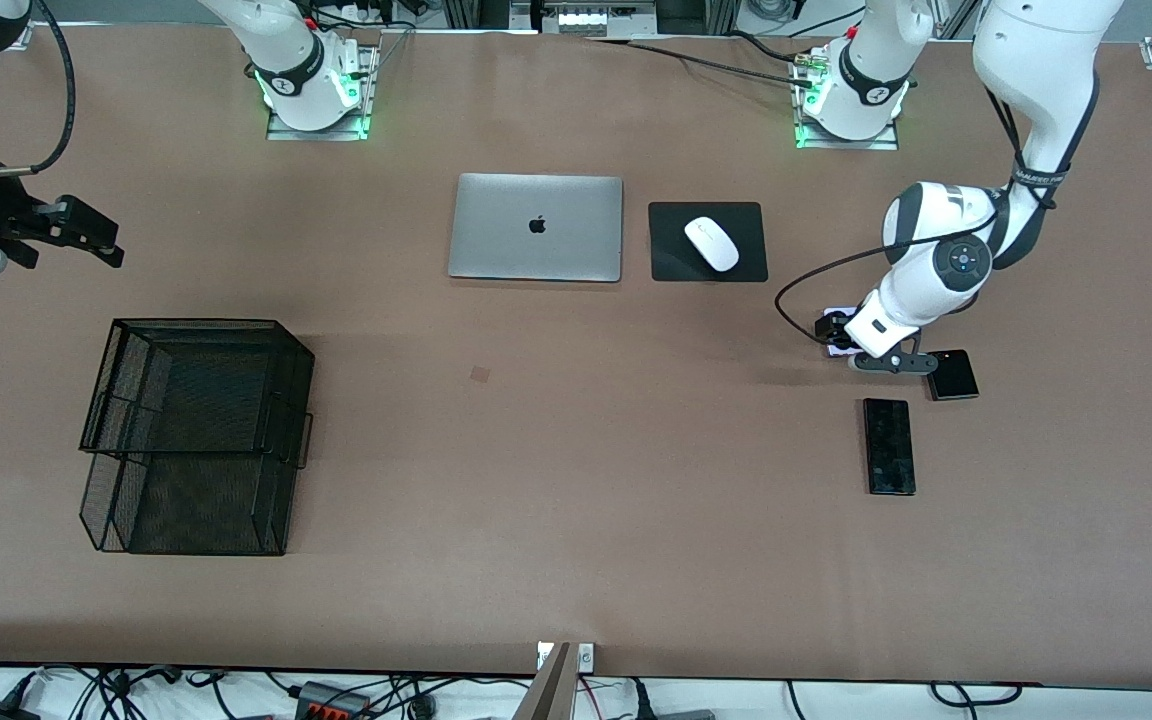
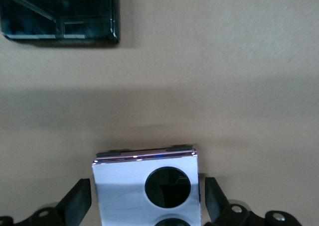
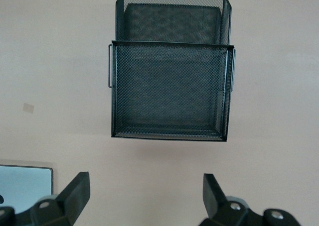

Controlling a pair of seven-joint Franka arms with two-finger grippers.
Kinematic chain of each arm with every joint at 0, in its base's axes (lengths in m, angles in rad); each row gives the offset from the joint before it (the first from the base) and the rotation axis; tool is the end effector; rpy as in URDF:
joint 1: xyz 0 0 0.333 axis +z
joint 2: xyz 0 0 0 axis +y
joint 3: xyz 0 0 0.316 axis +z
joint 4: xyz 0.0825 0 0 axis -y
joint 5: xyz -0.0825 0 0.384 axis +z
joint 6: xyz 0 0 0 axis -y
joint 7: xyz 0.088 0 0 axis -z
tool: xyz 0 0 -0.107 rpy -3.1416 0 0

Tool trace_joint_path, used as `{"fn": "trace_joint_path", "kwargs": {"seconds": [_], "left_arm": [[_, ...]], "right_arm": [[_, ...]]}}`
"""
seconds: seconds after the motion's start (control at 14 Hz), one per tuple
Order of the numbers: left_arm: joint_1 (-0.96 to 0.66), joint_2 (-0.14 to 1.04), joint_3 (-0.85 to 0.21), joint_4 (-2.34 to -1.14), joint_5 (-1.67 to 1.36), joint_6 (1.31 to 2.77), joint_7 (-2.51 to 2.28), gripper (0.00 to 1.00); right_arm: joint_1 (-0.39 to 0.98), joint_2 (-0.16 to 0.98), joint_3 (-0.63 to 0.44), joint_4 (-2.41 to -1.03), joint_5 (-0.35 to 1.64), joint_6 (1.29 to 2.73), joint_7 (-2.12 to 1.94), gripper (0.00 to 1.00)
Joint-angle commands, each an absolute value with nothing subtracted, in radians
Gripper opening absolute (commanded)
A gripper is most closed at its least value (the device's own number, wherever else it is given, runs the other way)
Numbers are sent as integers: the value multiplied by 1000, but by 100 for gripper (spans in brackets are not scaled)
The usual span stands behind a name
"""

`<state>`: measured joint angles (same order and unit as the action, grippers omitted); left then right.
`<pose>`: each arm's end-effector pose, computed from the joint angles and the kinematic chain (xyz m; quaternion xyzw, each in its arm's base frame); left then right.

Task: Place phones with both arms
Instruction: 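Lower the left gripper onto the white flip phone and grasp it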

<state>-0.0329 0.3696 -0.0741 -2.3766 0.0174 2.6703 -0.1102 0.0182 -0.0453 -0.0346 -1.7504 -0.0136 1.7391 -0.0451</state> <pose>0.4918 -0.0555 0.1624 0.9992 -0.0043 -0.0382 0.0057 0.5512 -0.0106 0.5788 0.9997 0.0154 0.0168 0.0065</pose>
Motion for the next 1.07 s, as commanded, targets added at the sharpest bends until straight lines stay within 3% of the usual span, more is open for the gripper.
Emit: {"fn": "trace_joint_path", "kwargs": {"seconds": [0.0, 0.14, 0.36, 0.43, 0.71, 1.0], "left_arm": [[-32, 364, -78, -2398, 11, 2697, -117, 100], [-32, 365, -78, -2398, 11, 2697, -115, 97], [-32, 361, -80, -2396, 11, 2694, -118, 43], [-32, 351, -80, -2392, 11, 2688, -117, 36], [-34, 290, -83, -2326, 12, 2625, -107, 31], [-58, 342, -130, -2013, 12, 2236, -113, 31]], "right_arm": [[23, -58, -32, -1766, -18, 1750, -51, 100], [21, -57, -32, -1766, -18, 1753, -51, 100], [21, -52, -32, -1766, -18, 1755, -51, 100], [21, -52, -32, -1766, -18, 1756, -51, 100], [25, -52, -32, -1764, -18, 1759, -51, 100], [25, -54, -31, -1766, -21, 1758, -51, 100]]}}
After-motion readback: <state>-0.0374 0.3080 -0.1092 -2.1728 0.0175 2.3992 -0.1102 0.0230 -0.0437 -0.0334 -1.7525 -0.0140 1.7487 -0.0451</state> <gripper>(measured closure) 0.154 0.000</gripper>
